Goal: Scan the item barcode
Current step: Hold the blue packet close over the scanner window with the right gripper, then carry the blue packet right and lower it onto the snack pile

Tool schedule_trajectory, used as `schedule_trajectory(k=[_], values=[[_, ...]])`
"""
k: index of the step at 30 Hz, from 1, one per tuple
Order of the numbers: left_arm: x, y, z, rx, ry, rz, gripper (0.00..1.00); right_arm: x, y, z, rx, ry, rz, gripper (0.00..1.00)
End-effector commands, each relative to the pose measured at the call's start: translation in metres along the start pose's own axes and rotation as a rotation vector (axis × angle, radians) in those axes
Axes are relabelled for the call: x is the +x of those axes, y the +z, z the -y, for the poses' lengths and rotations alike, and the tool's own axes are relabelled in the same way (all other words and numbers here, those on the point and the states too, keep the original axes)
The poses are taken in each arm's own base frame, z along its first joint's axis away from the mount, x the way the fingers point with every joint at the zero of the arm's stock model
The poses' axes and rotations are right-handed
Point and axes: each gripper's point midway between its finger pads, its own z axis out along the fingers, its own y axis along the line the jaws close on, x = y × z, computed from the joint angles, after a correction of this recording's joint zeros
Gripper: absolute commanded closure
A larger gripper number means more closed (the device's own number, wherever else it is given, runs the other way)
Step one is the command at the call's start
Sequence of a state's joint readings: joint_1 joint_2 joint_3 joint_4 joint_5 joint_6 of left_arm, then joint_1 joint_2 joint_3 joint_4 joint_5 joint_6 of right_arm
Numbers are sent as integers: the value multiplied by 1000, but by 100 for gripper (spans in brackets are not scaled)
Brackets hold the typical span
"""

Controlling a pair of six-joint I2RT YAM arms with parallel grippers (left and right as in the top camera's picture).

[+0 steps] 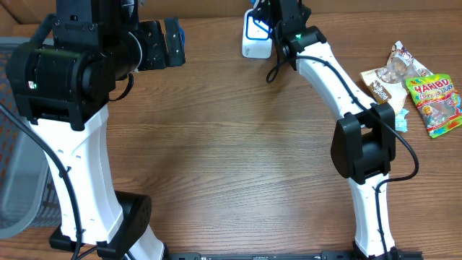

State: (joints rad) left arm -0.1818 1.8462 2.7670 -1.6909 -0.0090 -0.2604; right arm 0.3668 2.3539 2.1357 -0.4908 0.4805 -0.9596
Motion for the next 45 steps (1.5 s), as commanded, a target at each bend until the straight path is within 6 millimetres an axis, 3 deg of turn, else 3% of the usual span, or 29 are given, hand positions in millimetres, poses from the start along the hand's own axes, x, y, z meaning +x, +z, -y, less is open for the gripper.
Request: schedule_trajectory(k=[1, 15, 18, 21, 26, 31, 34, 37, 40, 43, 45], values=[[-1, -1, 0, -3, -1, 6, 1, -10, -9, 13, 16, 56, 36, 96], [-1, -1, 0, -3, -1, 6, 0, -6, -9, 3, -28, 104, 25, 96], [-1, -1, 0, -3, -1, 6, 0, -12, -18, 1, -42, 163, 29, 96], [-1, -1, 0, -3, -1, 6, 0, -26, -47, -17, -180, 185, 82, 96], [-1, -1, 0, -3, -1, 6, 0, -46, -125, -56, -549, 174, 224, 96], [-1, -1, 0, -3, -1, 6, 0, -44, -208, -67, -879, 281, 310, 96], [-1, -1, 0, -3, -1, 6, 0, -32, -242, -47, -988, 361, 368, 96], [-1, -1, 0, -3, -1, 6, 0, -12, -249, -7, -976, 542, 357, 96], [-1, -1, 0, -3, -1, 6, 0, 24, -237, 36, -909, 783, 268, 96], [-1, -1, 0, -3, -1, 6, 0, 71, -211, 67, -836, 1034, 142, 96], [-1, -1, 0, -3, -1, 6, 0, 120, -184, 83, -756, 1254, -7, 96]])
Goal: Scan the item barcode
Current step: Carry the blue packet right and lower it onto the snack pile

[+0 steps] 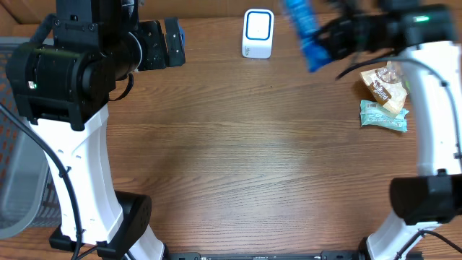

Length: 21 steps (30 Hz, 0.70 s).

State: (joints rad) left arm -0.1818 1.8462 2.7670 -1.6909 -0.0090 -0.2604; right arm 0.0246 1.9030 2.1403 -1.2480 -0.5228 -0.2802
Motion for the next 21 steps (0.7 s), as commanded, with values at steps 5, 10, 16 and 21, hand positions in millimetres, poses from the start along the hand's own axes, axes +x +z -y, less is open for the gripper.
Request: schedule_trajectory(k=[5, 10, 16, 21], values=[[-1, -1, 0, -3, -1, 6, 0, 59, -38, 145, 323, 697, -26, 96], [-1, -1, 0, -3, -1, 6, 0, 126, -20, 201, 421, 850, -135, 96], [-1, -1, 0, -3, -1, 6, 0, 167, 2, 229, 440, 959, -141, 64], [-1, -1, 0, -3, -1, 6, 0, 157, -2, 220, 383, 976, -115, 42]])
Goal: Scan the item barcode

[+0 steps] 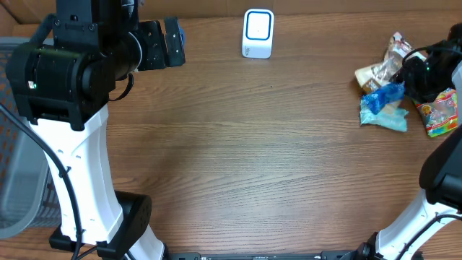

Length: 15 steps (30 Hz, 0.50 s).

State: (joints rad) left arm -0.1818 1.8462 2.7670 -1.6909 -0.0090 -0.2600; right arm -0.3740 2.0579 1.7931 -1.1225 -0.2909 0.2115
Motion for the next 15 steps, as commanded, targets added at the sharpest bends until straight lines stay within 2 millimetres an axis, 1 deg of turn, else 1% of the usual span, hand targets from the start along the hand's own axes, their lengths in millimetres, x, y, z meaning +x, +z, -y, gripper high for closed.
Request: schedule_trajectory(k=[1, 3, 4, 6, 7, 9, 11, 13, 14, 15], values=[[-1, -1, 0, -3, -1, 6, 0, -7, -30, -23, -88, 3, 46, 40], [-1, -1, 0, -3, -1, 6, 0, -7, -50, -37, -137, -20, 64, 39], [-1, -1, 0, -3, -1, 6, 0, -6, -64, -48, -171, -47, 74, 38], [-1, -1, 0, -3, -1, 6, 0, 1, -98, -73, -256, -120, 99, 37], [-1, -1, 0, -3, -1, 6, 0, 8, -119, -88, -303, -171, 116, 36], [-1, -1, 0, -3, -1, 6, 0, 28, -162, -115, -379, -285, 148, 34], [-1, -1, 0, -3, -1, 6, 0, 48, -191, -130, -406, -365, 172, 31], [-1, -1, 0, -3, -1, 6, 0, 73, -219, -143, -419, -437, 198, 30], [-1, -1, 0, -3, -1, 6, 0, 89, -234, -149, -429, -469, 213, 29], [-1, -1, 0, -3, -1, 6, 0, 100, -245, -152, -432, -488, 223, 28]])
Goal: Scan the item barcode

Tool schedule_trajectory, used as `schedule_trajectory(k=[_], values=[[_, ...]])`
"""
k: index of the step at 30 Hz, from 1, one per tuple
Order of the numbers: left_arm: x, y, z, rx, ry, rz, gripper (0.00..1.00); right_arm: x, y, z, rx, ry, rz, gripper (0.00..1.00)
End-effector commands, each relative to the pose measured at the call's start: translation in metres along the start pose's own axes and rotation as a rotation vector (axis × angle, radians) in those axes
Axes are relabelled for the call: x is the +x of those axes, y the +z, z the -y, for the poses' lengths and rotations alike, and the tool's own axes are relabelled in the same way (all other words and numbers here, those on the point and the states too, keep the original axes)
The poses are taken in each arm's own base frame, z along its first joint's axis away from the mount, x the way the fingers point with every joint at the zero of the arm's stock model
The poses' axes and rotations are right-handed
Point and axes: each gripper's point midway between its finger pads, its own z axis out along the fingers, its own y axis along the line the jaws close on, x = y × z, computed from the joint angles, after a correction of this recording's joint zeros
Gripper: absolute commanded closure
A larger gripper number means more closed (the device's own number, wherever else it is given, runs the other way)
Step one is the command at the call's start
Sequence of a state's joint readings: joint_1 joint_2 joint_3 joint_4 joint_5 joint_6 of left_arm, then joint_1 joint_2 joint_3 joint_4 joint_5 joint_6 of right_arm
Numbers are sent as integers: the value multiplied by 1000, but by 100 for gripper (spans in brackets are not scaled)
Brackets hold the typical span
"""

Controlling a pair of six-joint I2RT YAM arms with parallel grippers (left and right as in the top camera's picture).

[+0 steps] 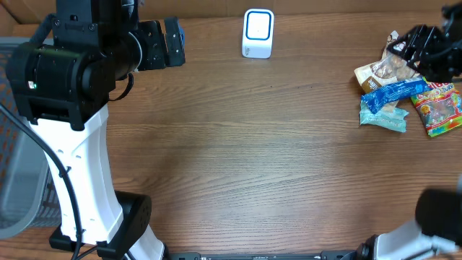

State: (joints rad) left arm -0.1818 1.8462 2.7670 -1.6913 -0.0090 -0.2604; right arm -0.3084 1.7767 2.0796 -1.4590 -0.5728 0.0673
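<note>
The white barcode scanner (258,32) with a blue-lit face stands at the table's far edge. A blue packet (393,93) lies across the heap of snack packets at the right, with nothing gripping it. My right gripper (409,49) hovers just behind it, over a brown packet (375,74); its fingers look open and empty. At the far left, my left gripper (172,42) is held off the table; its jaws are seen side-on, so their state is unclear.
The heap at the right also holds a Haribo bag (438,108) and a pale green packet (385,119). A grey wire basket (22,180) stands beyond the table's left edge. The left arm's white column rises at the front left.
The right gripper has let go of the blue packet and pulled back toward the far right. The packet, crumpled under the gripper before, now lies stretched out flat on the heap.
First the right gripper was at the scanner at the far edge. Then it held the blue packet in the air right of the scanner. Then it was down at the snack heap with the packet, and now the packet lies there free. The left arm stayed still.
</note>
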Motion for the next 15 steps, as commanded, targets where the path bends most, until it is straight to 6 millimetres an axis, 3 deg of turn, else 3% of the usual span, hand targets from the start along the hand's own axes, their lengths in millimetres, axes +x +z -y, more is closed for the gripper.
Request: schedule_trajectory(k=[1, 3, 4, 7, 15], values=[[-1, -1, 0, -2, -1, 6, 1, 31, -61, -72, -99, -214, 92, 28], [-1, -1, 0, -2, -1, 6, 0, 57, -80, -90, -113, -243, 86, 24], [-1, -1, 0, -2, -1, 6, 0, 71, -89, -97, -120, -253, 80, 0], [-1, -1, 0, -2, -1, 6, 0, 109, -113, -113, -139, -274, 67, 0], [-1, -1, 0, -2, -1, 6, 0, 140, -157, -133, -166, -368, 195, 0]])
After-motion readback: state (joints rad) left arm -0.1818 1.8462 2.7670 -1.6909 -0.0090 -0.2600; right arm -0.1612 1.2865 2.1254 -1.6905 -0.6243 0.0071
